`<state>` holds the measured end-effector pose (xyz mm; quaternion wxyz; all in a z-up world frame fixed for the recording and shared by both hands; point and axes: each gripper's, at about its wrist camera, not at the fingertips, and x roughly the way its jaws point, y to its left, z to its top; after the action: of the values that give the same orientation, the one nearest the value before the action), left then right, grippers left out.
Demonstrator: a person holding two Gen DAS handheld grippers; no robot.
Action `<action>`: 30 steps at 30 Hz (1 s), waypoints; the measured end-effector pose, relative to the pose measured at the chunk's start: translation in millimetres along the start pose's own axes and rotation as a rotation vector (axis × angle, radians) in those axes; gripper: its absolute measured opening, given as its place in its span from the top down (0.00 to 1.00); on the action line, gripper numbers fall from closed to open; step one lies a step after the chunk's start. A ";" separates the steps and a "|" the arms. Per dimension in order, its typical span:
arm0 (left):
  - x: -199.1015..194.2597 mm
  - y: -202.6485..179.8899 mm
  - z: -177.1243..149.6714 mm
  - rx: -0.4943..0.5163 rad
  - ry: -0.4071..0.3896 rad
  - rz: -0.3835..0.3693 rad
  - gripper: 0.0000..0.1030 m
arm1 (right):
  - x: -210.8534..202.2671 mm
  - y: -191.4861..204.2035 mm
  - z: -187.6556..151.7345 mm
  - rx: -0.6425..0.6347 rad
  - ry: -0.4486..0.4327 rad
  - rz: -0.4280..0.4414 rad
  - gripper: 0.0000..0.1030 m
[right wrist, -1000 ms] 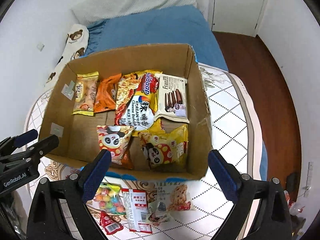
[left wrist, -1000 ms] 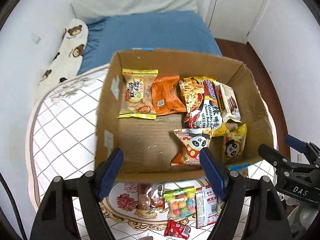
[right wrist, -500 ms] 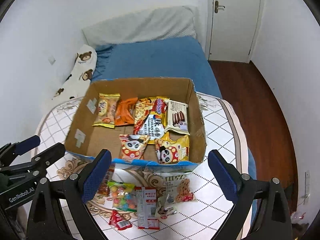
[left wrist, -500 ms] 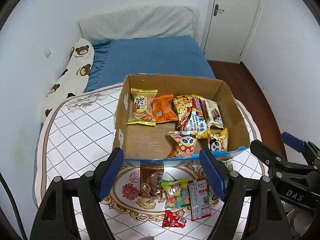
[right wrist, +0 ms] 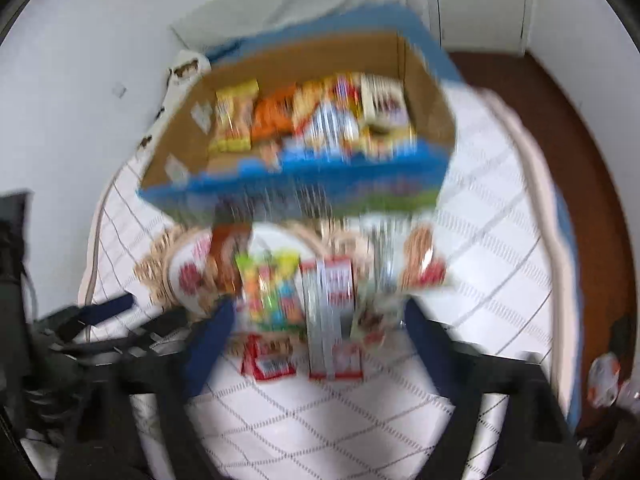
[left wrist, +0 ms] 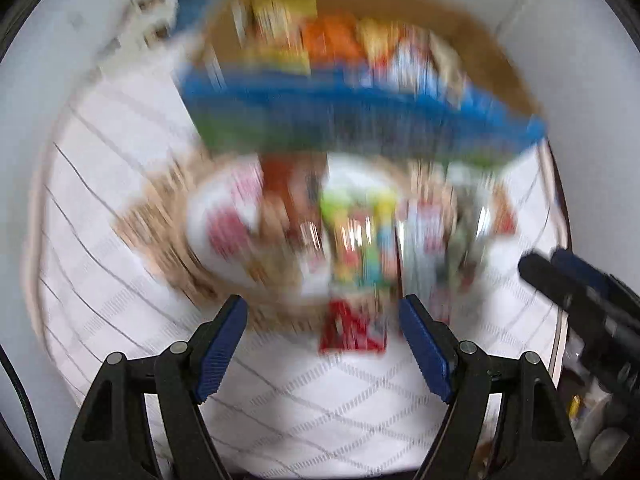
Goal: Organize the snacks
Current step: 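Grasp small red pack with left tool while right tool grasps red-white spicy strip pack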
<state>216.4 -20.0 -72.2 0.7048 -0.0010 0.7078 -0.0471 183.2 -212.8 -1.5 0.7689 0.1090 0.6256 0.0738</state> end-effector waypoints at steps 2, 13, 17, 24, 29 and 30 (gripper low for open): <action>26.7 -2.6 -9.7 -0.009 0.082 -0.032 0.25 | 19.3 -11.0 -13.1 0.023 0.055 0.010 0.39; 106.3 -8.8 -12.8 -0.112 0.236 -0.100 0.49 | 83.9 -45.2 -38.9 0.106 0.215 0.073 0.38; 95.5 -2.3 -19.2 -0.116 0.184 -0.045 0.53 | 105.5 -38.5 -39.7 0.084 0.254 0.090 0.38; 87.6 39.7 -27.5 -0.225 0.160 -0.026 0.53 | 136.8 -17.5 -33.2 0.077 0.241 0.046 0.29; 98.3 52.6 -26.0 -0.252 0.193 -0.099 0.45 | 153.8 5.0 -35.9 0.003 0.198 -0.076 0.44; 101.2 53.9 -25.7 -0.253 0.200 -0.114 0.45 | 153.3 8.7 -38.8 -0.014 0.189 -0.093 0.46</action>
<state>193.6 28.5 -176.8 0.6211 -0.1253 0.7736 0.0024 177.1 -163.1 -151.7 0.7099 0.0670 0.6992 0.0523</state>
